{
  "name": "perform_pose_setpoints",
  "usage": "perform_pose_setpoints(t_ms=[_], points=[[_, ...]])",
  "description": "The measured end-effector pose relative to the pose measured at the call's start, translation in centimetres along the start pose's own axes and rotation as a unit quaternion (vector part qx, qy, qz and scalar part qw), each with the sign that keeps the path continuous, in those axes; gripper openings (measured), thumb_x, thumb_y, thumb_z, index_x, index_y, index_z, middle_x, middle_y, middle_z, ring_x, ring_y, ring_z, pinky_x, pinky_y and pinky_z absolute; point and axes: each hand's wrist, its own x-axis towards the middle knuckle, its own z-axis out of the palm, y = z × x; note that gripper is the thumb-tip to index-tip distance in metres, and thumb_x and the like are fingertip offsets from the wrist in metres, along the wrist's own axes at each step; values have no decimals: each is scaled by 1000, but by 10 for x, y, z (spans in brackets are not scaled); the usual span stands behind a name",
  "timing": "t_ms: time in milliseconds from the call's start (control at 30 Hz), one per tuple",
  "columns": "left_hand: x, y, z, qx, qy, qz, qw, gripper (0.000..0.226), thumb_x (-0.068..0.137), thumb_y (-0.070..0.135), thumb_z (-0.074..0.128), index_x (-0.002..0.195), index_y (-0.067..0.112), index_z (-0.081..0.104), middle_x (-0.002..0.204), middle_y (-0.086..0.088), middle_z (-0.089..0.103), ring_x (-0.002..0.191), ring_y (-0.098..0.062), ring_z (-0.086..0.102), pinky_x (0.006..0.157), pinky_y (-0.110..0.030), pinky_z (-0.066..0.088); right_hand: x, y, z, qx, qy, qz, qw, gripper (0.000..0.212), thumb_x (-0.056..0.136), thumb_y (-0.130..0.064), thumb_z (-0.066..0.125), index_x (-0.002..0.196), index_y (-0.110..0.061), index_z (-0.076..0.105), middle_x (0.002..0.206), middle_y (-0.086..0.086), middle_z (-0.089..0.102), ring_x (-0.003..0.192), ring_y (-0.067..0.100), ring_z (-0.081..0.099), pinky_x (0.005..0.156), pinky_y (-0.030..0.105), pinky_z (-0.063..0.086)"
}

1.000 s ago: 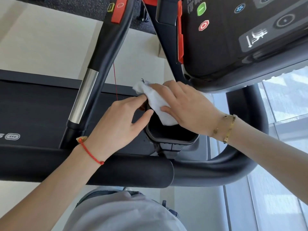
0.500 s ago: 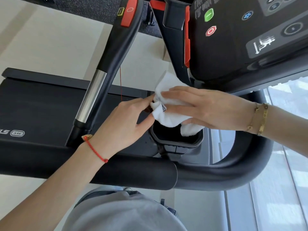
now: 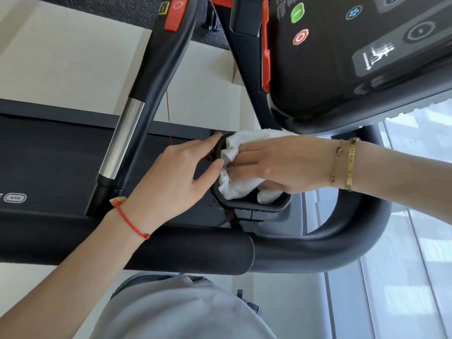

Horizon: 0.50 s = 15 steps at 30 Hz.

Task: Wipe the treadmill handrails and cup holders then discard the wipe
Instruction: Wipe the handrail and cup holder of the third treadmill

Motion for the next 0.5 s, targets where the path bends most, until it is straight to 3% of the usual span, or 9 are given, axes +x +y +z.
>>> perform_pose_setpoints(t_ms=[133, 233, 367, 433, 500], points=[[-1, -4, 0, 2, -5, -3, 1000, 53, 96, 44, 47, 147, 30, 45, 107, 14, 67, 102, -1, 60, 79, -10, 43, 17, -5, 7, -35, -76, 17, 996, 40, 93, -28, 56, 131, -24, 43, 130, -6, 49, 126, 14, 40, 92, 22, 36], [0, -5, -1, -1, -6, 2, 1000, 53, 95, 45, 45, 147, 31, 45, 107, 16, 67, 102, 3, 59, 89, -19, 49, 22, -7, 8, -11, -98, 62, 993, 44, 93, -29, 57, 134, -24, 43, 134, -7, 46, 124, 12, 42, 80, 16, 25], [-1, -7, 0, 3, -4, 10, 1000, 53, 96, 48, 44, 147, 32, 44, 114, 16, 67, 104, 2, 60, 95, -26, 51, 20, -13, 9, -47, -142, 93, 984, 40, 97, -32, 48, 135, -23, 45, 133, -7, 51, 125, 16, 46, 89, 27, 39], [-1, -9, 0, 5, 1, 13, 1000, 53, 97, 49, 44, 147, 34, 44, 111, 18, 67, 100, 5, 58, 90, -23, 52, 20, -13, 10, -88, -149, 82, 982, 33, 98, -32, 43, 129, -23, 52, 127, -8, 56, 125, 17, 46, 87, 27, 38], [-2, -9, 0, 5, 5, 15, 1000, 52, 97, 49, 45, 146, 35, 44, 105, 17, 67, 95, 2, 59, 86, -27, 53, 19, -15, 8, -113, -164, 70, 977, 30, 99, -32, 38, 122, -25, 56, 122, -9, 58, 126, 18, 45, 96, 32, 41]])
